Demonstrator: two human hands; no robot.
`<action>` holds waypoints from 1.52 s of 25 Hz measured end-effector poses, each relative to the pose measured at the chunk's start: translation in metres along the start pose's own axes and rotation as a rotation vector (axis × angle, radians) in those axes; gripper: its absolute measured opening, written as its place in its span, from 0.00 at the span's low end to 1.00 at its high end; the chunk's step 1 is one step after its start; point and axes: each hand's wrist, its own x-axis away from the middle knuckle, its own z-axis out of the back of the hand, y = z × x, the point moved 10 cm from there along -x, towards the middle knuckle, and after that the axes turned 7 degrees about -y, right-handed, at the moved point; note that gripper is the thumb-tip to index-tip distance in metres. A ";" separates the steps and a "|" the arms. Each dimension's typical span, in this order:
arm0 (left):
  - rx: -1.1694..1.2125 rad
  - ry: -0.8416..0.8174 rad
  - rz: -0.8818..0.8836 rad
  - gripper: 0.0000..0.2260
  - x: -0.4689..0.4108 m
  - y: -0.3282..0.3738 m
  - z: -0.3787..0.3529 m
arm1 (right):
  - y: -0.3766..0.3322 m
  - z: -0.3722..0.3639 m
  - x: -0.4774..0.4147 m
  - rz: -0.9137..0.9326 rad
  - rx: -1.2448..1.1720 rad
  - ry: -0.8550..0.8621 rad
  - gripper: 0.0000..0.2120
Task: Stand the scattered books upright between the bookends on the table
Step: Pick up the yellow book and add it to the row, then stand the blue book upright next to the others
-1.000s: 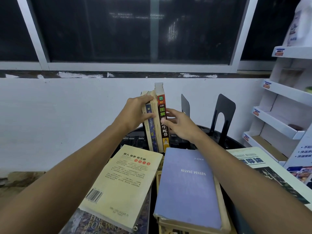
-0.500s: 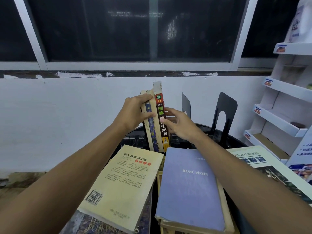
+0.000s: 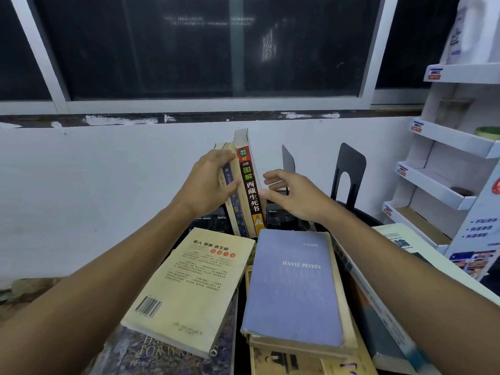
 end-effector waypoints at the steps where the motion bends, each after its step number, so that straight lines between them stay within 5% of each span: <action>1: -0.009 0.012 -0.013 0.26 0.008 0.005 0.000 | -0.003 0.006 0.011 0.008 0.034 0.005 0.26; 5: -0.017 0.010 -0.063 0.25 0.043 0.030 -0.007 | -0.006 0.028 0.060 -0.003 0.118 0.019 0.23; 14: 0.025 -0.403 0.098 0.09 0.093 0.041 -0.076 | 0.021 0.029 0.153 -0.204 0.381 0.071 0.17; 21: -0.076 -0.504 0.164 0.15 0.102 0.040 -0.090 | 0.040 0.002 0.165 -0.358 0.289 -0.052 0.23; 30: -0.080 -0.564 0.225 0.20 0.111 0.051 -0.099 | 0.044 -0.008 0.161 -0.300 0.209 -0.151 0.14; 34: 0.003 -0.604 0.241 0.16 0.120 0.052 -0.103 | 0.049 -0.006 0.161 -0.307 0.202 -0.155 0.15; 38: -0.045 -0.610 0.263 0.24 0.122 0.049 -0.106 | 0.051 -0.009 0.161 -0.328 0.169 -0.133 0.18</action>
